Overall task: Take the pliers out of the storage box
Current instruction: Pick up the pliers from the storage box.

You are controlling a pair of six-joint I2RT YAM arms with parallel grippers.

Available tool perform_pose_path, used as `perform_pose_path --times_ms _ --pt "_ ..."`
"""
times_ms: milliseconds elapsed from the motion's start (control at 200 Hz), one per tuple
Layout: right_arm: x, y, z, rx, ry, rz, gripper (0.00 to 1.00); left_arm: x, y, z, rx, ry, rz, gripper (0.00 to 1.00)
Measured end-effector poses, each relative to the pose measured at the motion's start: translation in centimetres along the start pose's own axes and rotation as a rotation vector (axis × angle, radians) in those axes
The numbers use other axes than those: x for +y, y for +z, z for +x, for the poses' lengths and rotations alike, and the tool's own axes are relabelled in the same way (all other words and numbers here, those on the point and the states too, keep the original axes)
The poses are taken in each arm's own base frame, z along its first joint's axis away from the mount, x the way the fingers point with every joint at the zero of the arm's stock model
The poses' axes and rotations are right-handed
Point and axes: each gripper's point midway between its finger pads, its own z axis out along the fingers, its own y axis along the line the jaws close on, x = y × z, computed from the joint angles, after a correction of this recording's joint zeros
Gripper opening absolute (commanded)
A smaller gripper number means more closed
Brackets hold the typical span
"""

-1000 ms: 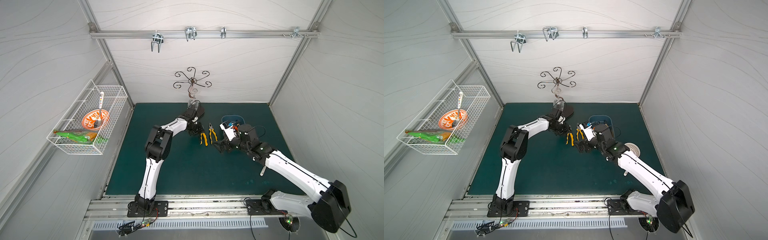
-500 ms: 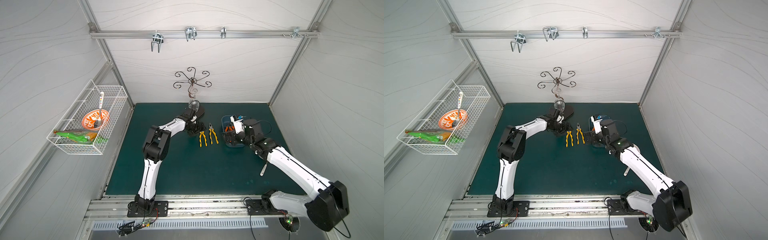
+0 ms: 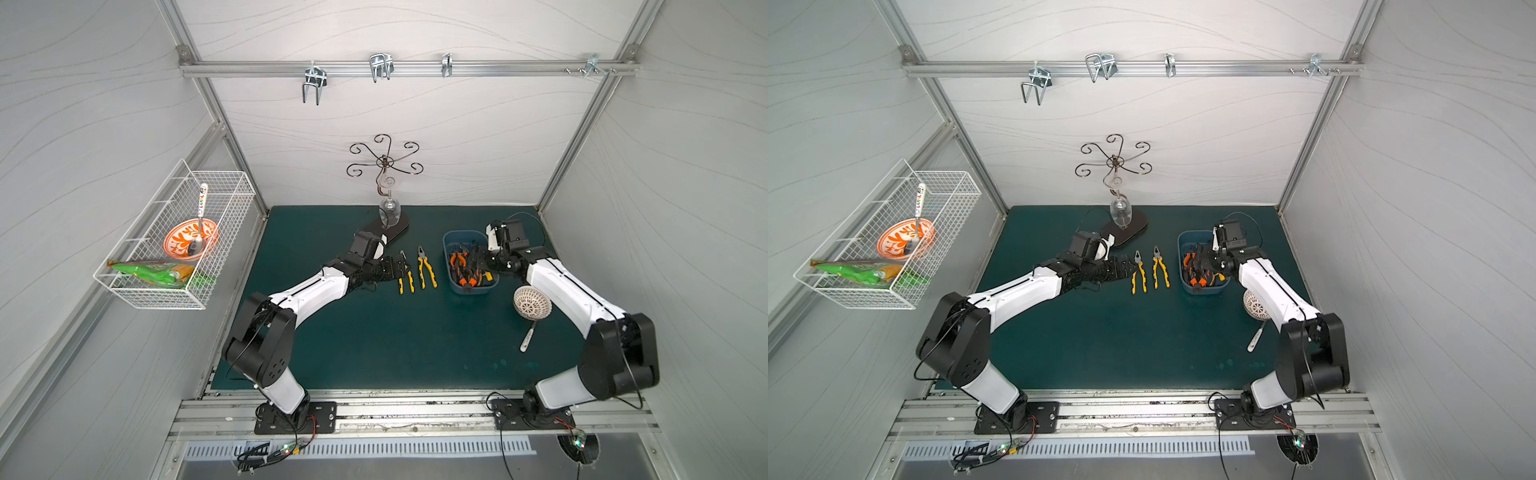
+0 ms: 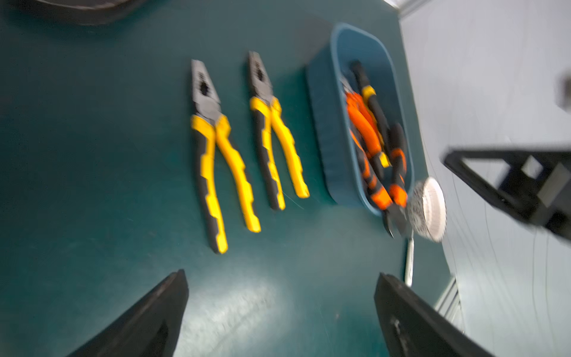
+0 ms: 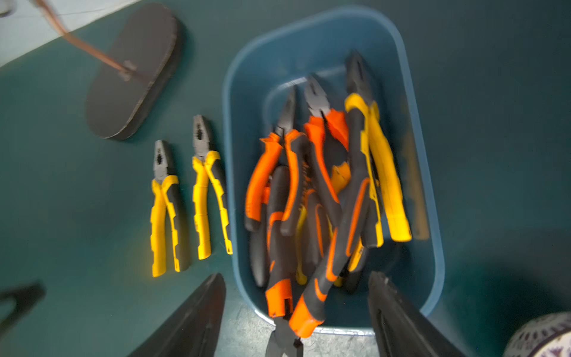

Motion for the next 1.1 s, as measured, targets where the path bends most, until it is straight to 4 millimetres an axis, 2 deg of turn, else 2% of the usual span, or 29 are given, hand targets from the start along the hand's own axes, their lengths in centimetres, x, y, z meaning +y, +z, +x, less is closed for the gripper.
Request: perform_pose_path --times_ms 115,250,515,675,880,1010,1100 --pt "-1.5 1.1 1.0 0.058 0.115 -0.004 0.69 -1.8 -0.5 1.2 -0.004 0.055 0.04 1.0" --pt "-2.1 2.0 2.4 0.117 0.205 -0.041 0.65 -2.0 -0.6 0.9 -0.023 0.069 0.052 1.0" --pt "-0.7 4.3 3.6 0.205 0.26 -0.152 0.54 -2.0 -0.6 0.4 -0.047 0.079 0.044 1.0" --pt "-0.6 5.5 4.3 0.246 0.271 -0.164 0.34 -1.6 -0.6 0.5 -0.05 0.082 0.03 1.0" --pt "-0.5 5.5 4.1 0.245 0.275 -0.183 0.08 -1.5 -0.6 0.5 -0.05 0.083 0.025 1.0" --pt "-0.4 5.3 4.1 0.232 0.263 -0.194 0.0 -1.5 -0.6 0.6 -0.049 0.083 0.025 1.0" --pt "-0.3 5.0 4.0 0.211 0.236 -0.206 0.0 -1.7 -0.9 0.5 -0.053 0.086 0.029 1.0"
